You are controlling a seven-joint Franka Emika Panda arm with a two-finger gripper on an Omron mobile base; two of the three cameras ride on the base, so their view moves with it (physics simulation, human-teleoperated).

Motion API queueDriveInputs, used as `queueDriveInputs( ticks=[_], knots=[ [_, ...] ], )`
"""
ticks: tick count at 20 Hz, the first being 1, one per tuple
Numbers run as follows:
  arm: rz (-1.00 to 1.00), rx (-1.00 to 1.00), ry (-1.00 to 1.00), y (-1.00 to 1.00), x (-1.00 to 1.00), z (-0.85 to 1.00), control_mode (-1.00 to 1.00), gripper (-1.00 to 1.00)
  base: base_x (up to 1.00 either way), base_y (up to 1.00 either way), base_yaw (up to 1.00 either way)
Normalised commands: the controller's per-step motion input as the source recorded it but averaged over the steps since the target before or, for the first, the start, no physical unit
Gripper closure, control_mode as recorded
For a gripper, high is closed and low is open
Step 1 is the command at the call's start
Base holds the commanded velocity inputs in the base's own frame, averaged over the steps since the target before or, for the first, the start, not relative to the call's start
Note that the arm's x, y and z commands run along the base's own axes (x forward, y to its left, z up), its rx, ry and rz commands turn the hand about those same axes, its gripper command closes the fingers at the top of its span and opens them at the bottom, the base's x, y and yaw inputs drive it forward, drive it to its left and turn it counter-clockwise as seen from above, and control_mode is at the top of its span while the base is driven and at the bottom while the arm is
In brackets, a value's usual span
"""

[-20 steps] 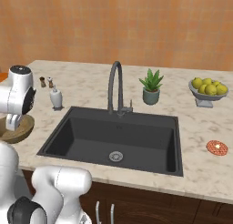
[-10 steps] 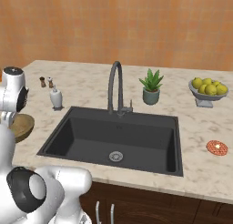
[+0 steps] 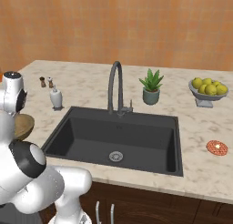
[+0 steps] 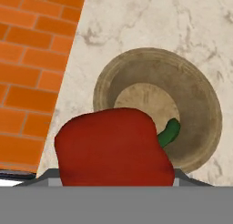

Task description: Pick the bell pepper from the sink and place it in the bowl. Then pick the bowl and place it in the microwave. Then close the microwave door and press the start button.

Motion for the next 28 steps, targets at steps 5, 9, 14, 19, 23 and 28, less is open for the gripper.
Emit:
queueDriveInputs(
  ticks=[5, 9, 14, 19, 23, 28],
  knots=[
    [0.0, -0.04, 0.04, 0.29, 0.29, -0.38, -1.0, 1.0, 0.0, 0.0, 0.0],
    [0.0, -0.07, 0.02, 0.42, 0.23, -0.24, -1.0, 1.0, 0.0, 0.0, 0.0],
    [0.0, -0.04, 0.02, 0.21, 0.24, -0.33, -1.0, 1.0, 0.0, 0.0, 0.0],
    [0.0, -0.03, 0.0, 0.17, 0.28, -0.38, -1.0, 1.0, 0.0, 0.0, 0.0],
    [0.0, -0.02, 0.0, 0.21, 0.13, -0.4, -1.0, 1.0, 0.0, 0.0, 0.0],
    [0.0, -0.01, 0.01, 0.21, 0.15, -0.41, -1.0, 1.0, 0.0, 0.0, 0.0]
  ],
)
